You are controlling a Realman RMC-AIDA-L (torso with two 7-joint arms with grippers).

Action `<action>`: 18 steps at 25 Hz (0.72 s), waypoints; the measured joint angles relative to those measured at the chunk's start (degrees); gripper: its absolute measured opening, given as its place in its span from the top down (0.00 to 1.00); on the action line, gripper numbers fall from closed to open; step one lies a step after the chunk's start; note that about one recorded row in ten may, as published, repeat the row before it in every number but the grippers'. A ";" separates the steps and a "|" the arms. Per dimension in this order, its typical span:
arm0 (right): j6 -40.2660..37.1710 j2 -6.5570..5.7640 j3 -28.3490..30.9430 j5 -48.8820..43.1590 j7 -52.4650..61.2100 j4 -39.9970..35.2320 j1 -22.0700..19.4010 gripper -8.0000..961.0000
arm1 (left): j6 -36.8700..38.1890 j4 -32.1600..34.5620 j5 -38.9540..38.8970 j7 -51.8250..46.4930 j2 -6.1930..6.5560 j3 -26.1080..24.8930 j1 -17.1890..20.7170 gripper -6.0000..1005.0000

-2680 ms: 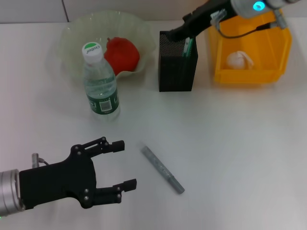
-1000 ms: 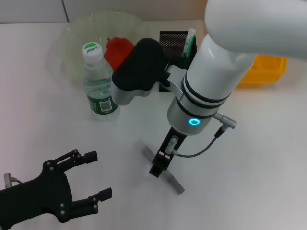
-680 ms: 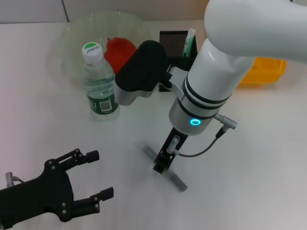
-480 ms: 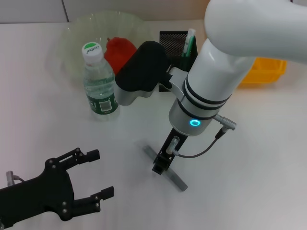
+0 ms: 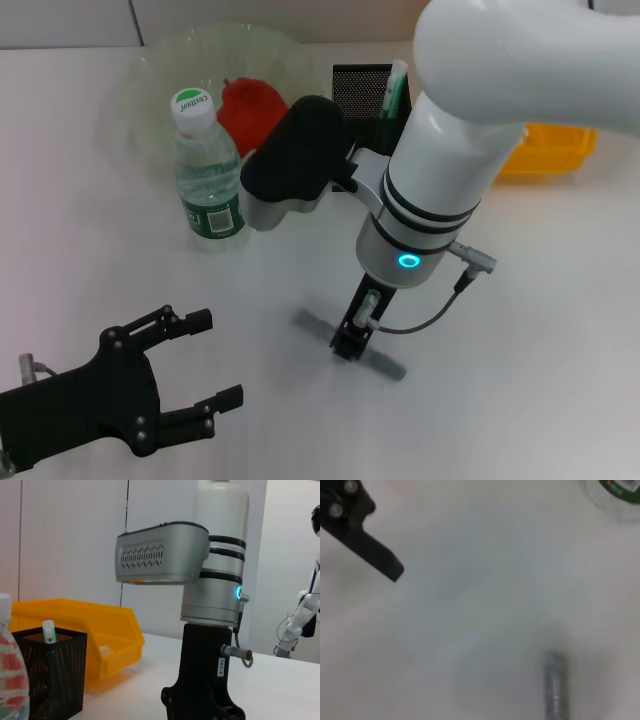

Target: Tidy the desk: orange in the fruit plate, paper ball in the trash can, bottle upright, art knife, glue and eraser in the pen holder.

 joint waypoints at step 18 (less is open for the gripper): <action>-7.25 -0.58 26.20 -10.69 -3.09 -23.26 -16.38 0.86 | -0.21 -0.09 0.00 0.00 -0.53 0.04 -1.56 0.16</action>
